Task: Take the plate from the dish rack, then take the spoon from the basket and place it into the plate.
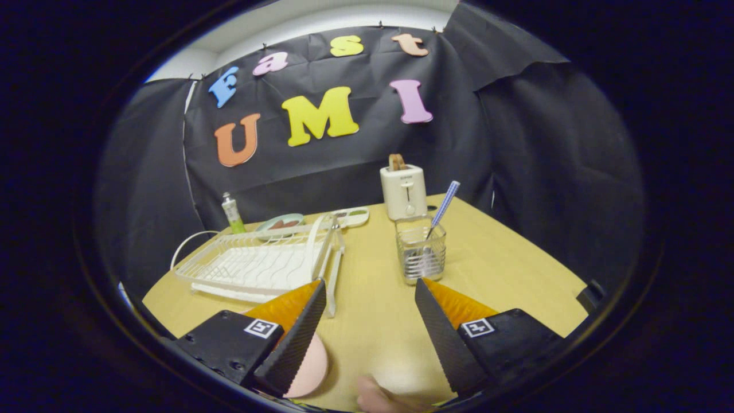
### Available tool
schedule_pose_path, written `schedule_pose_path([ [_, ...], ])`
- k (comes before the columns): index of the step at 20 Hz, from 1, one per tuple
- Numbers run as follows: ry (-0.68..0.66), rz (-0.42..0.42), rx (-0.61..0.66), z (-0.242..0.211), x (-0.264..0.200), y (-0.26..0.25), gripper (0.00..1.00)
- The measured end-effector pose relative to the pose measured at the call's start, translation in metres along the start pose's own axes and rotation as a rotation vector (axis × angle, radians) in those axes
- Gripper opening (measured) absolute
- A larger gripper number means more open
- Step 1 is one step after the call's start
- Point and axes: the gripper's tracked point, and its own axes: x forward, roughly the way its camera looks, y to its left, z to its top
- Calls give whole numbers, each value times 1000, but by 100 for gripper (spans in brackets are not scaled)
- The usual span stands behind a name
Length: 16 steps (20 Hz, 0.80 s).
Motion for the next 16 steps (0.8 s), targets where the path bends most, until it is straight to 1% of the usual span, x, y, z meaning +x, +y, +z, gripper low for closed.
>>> schedule_pose_path([
  [2, -44, -30, -16, 19, 17, -20, 100],
  [6, -84, -45, -57, 53, 61, -50, 100],
  [8, -71, -66, -83, 59, 85, -64, 100],
  [9, -42, -70, -85, 59, 98, -68, 100],
  [10, -17, -58, -73, 56, 108, -70, 100],
  [11, 16, -78, -44, 55, 120, -78, 100],
  [12, 43, -75, -3, 53, 131, -85, 100],
  [13, 38, -57, 54, 57, 139, -86, 100],
  [14, 12, -35, 110, 64, 149, -84, 95],
  [15, -11, -8, 134, 71, 156, -83, 91],
  [16, -27, 2, 137, 73, 159, -84, 79],
])
